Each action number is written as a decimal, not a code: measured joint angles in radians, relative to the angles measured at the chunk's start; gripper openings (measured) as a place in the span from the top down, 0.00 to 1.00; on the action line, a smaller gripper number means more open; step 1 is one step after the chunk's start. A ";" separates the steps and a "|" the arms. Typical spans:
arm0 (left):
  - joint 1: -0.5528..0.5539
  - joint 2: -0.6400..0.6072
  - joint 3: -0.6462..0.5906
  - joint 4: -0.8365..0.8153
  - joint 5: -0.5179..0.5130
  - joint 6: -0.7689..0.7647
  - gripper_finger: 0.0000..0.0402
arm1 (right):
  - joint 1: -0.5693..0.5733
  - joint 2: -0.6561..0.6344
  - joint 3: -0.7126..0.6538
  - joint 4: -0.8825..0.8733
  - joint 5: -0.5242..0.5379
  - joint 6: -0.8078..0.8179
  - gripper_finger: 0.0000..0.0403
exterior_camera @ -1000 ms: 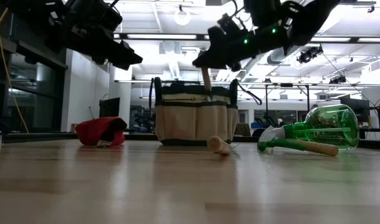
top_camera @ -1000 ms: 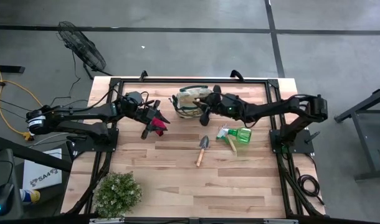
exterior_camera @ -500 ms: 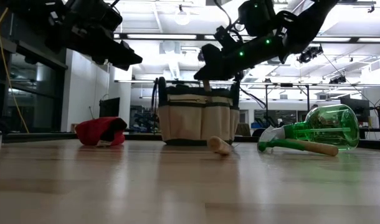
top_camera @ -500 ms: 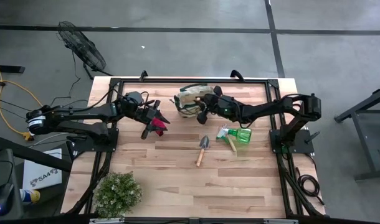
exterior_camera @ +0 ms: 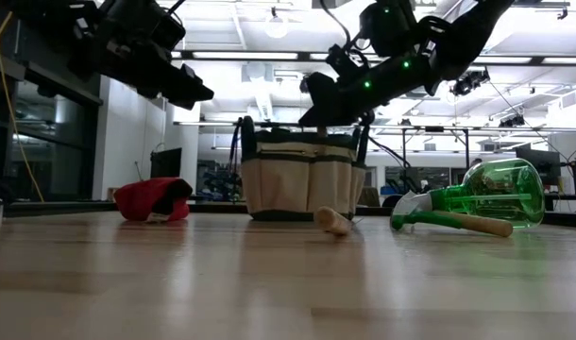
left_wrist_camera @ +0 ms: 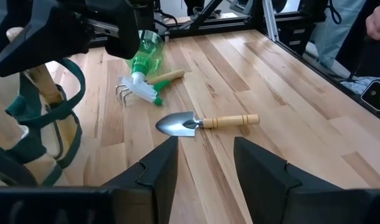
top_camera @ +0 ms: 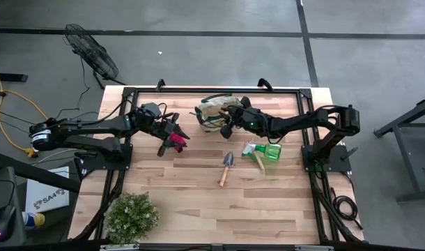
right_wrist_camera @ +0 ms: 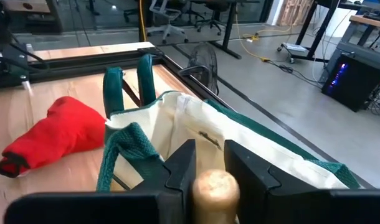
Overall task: Pick & Place Garden tools in Gardening bag
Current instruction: Put the right brown trowel into the gardening bag, then put the brown trowel into the gardening bag
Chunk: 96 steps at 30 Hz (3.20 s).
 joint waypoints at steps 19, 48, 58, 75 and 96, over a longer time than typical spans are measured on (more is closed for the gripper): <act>0.000 0.000 0.000 0.002 -0.018 -0.057 0.62 | 0.000 -0.070 -0.001 -0.013 -0.015 0.046 0.53; -0.105 0.028 -0.001 0.028 -0.171 0.045 0.62 | 0.198 -0.353 -0.001 -0.501 -0.315 -0.175 0.37; -0.105 0.028 -0.001 0.029 -0.188 0.016 0.62 | 0.249 -0.162 0.062 -0.541 -0.397 -0.213 0.39; -0.105 0.028 -0.001 0.006 -0.188 -0.023 0.62 | 0.395 -0.002 0.122 -0.669 -0.220 -0.482 0.39; -0.105 0.027 -0.001 -0.001 -0.193 -0.037 0.62 | 0.388 0.143 0.121 -0.602 -0.338 -0.578 0.39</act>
